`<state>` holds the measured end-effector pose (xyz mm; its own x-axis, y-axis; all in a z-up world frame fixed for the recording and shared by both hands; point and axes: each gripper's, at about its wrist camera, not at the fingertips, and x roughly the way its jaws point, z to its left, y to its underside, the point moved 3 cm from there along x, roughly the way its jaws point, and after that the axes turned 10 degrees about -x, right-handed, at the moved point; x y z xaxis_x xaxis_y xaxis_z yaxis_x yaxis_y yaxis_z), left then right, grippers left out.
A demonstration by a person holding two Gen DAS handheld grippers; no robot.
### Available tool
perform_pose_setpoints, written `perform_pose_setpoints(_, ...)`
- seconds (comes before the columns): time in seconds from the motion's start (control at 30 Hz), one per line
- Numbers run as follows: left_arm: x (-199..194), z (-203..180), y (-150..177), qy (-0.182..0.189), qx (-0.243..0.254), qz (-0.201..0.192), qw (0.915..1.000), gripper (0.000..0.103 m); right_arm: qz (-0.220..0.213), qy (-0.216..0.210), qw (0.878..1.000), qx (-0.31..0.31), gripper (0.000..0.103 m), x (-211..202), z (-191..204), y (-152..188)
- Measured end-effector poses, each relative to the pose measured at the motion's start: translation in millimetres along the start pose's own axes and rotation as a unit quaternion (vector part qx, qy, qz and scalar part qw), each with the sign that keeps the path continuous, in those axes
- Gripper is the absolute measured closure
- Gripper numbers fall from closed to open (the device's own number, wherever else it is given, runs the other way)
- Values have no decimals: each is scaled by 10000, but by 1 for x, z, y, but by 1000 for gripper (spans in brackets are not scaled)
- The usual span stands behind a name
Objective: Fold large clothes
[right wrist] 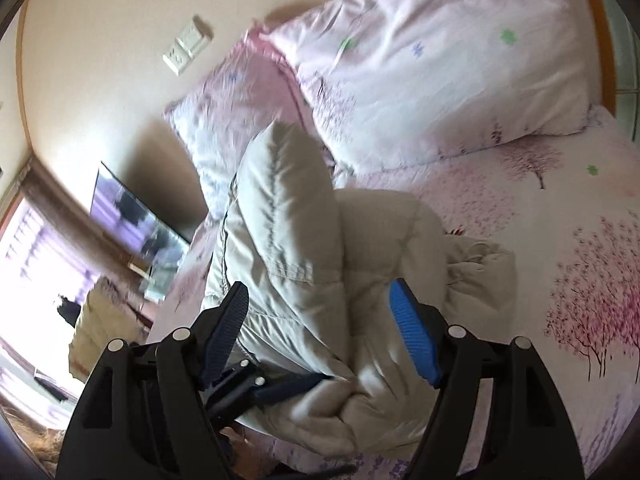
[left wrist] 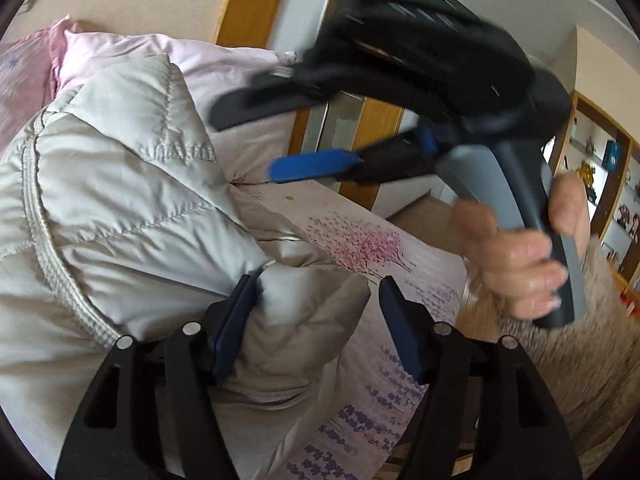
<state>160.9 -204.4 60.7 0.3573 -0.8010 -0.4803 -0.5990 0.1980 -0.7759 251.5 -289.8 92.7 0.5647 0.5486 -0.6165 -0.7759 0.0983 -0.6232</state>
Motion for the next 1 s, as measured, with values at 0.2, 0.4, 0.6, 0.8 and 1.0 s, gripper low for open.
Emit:
perform_pose_setpoints(0.2,15,-4,2,10,103,120,9999,38,469,-169,9987,88,29,23,-10,5)
perform_pose_setpoints(0.4,21,-4,3,-56,183,164,9997,36,701,-566,9959,87,41,36,-8,10)
perform_pose_setpoints(0.6,23,-11,8,-147,251,152,9995,35,600,-446,9972,-22,77,42,-3,19)
perform_pose_setpoints(0.8,-23,-20,3,-34,195,49,9998,33,288,-89,9995,-102,88,28,-5,19)
perform_pose_setpoints(1.0,-103,13,-32,-942,252,-835,9917,9,103,193,9998,24,89,16,-20,27)
